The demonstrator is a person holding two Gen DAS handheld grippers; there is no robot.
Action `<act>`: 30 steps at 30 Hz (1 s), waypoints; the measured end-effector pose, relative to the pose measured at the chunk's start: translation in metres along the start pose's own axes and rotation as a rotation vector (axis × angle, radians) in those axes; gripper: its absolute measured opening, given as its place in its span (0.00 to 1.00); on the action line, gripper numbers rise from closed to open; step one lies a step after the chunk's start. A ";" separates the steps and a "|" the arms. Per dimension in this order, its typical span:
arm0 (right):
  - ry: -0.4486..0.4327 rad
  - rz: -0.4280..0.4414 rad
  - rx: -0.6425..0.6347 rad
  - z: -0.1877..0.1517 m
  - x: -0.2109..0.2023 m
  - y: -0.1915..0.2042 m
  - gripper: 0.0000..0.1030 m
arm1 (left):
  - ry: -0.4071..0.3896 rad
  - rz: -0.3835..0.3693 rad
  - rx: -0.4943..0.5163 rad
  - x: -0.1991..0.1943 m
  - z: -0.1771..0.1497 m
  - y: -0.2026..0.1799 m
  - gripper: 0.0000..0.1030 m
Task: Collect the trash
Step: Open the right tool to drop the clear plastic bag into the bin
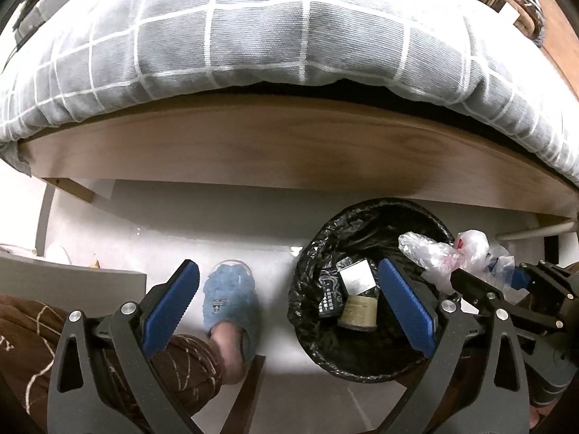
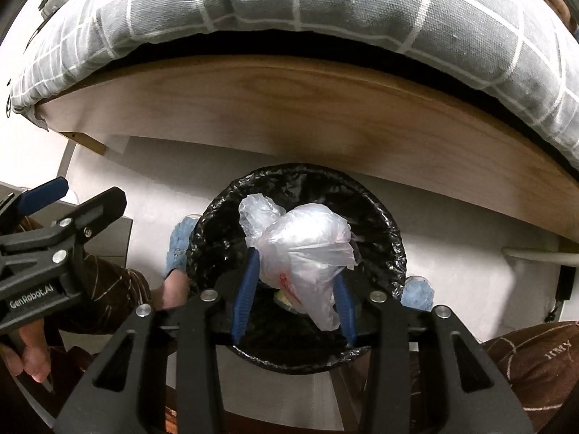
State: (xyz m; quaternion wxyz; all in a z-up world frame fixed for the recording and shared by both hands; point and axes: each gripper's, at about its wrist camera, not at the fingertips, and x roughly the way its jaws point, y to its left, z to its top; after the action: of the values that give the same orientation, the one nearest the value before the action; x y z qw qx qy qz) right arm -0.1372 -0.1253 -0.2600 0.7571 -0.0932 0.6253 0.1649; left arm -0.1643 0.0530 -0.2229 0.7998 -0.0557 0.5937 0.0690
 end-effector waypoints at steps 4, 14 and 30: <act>-0.022 -0.009 0.006 0.001 -0.003 0.000 0.51 | 0.003 0.006 -0.002 -0.001 0.000 0.002 0.94; -0.100 -0.053 0.059 0.004 -0.019 -0.021 0.74 | -0.042 0.020 0.012 -0.013 0.005 -0.010 0.94; -0.268 -0.129 0.111 0.008 -0.071 -0.035 0.91 | -0.118 0.001 0.006 -0.045 0.012 -0.016 0.95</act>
State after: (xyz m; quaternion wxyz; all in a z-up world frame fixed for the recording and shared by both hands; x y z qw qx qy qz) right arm -0.1289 -0.1651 -0.1914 0.8468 -0.0682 0.5193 0.0922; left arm -0.1631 0.0376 -0.1761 0.8335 -0.0488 0.5458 0.0705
